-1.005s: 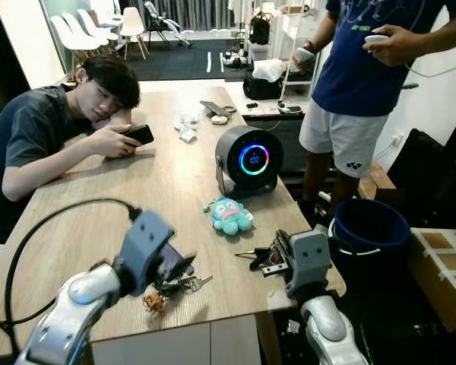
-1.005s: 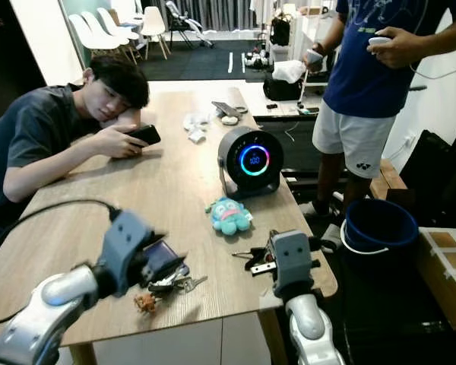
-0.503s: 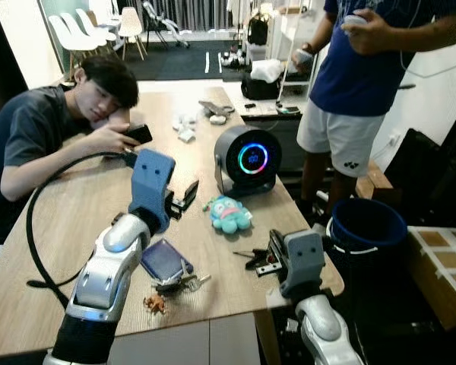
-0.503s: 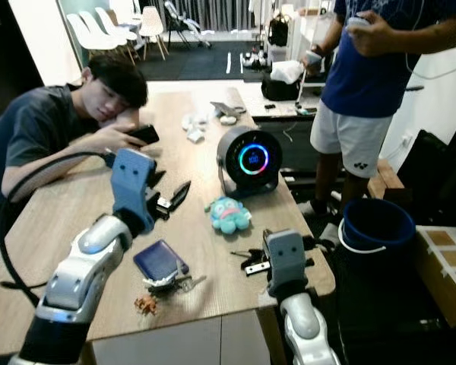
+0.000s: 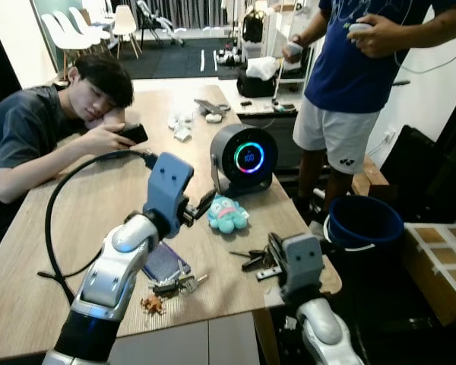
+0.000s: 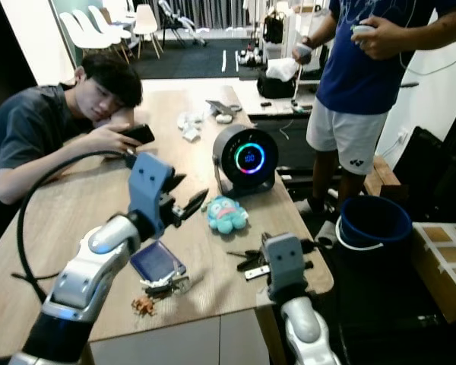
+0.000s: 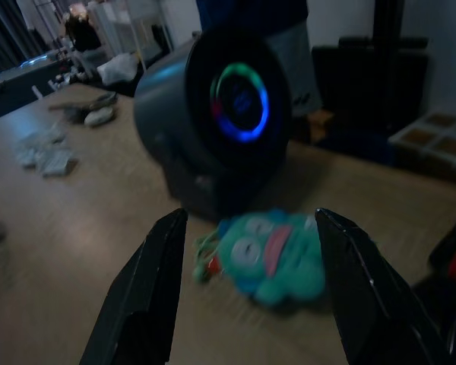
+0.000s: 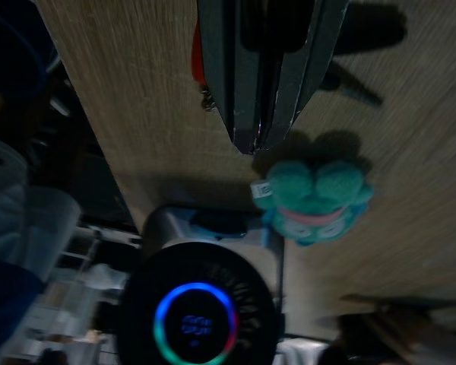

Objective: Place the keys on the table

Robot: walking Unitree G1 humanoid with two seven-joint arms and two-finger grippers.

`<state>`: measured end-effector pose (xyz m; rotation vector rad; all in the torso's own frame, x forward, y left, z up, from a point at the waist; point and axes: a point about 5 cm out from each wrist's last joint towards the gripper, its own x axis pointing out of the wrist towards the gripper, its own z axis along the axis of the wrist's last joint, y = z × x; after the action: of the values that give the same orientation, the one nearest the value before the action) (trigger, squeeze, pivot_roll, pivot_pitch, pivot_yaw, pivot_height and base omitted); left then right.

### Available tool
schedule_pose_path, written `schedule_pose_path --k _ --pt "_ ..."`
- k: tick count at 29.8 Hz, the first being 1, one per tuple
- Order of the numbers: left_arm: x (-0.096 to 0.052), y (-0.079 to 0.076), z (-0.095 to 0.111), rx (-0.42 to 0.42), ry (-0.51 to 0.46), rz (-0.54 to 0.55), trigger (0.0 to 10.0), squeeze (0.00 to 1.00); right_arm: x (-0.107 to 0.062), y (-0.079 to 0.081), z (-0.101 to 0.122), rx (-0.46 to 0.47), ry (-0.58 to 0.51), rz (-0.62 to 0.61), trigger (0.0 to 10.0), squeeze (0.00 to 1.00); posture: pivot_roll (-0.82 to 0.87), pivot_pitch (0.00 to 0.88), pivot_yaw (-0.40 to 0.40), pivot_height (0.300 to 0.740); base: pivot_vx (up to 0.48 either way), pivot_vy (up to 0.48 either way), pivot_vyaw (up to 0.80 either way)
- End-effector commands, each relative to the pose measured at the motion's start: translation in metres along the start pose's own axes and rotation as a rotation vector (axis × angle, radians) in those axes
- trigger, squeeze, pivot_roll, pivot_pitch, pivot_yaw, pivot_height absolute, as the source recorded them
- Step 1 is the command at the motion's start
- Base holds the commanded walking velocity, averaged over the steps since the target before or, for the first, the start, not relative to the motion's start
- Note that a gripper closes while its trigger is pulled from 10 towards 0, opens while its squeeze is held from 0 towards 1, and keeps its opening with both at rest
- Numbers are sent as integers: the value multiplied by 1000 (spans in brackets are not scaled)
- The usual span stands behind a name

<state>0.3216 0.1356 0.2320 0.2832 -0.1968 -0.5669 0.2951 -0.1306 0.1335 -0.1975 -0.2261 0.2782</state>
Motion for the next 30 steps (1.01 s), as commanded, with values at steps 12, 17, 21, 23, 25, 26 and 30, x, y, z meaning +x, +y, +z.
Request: schedule_pose_path --k 12,17,21,23,25,26,30 --pt "-14 13 -7 2 19 105 10000 0 42 -51 22 -59 -48 -116 10000 0 16 152 49 740 0 0 0" --pt "-16 15 -3 12 12 122 10000 0 66 -45 35 -44 -80 -125 10000 0 36 151 35 740 0 0 0" --pt "-19 15 -2 9 11 130 10000 0 79 -37 49 -16 -121 -58 10000 0 43 153 29 740 0 0 0" --pt "-19 14 -2 8 12 134 10000 0 83 -31 55 -10 -143 -16 10000 0 44 153 27 740 0 0 0" --pt "-20 14 -3 6 13 136 10000 0 89 -23 63 -10 -172 29 10000 0 45 152 27 740 0 0 0" --pt "-20 14 -3 5 12 136 10000 0 91 -17 67 -9 -187 60 10000 0 44 152 26 740 0 0 0" --pt "-19 13 -2 3 10 136 10000 0 96 -5 71 -3 -205 110 10000 0 40 153 27 740 0 0 0"
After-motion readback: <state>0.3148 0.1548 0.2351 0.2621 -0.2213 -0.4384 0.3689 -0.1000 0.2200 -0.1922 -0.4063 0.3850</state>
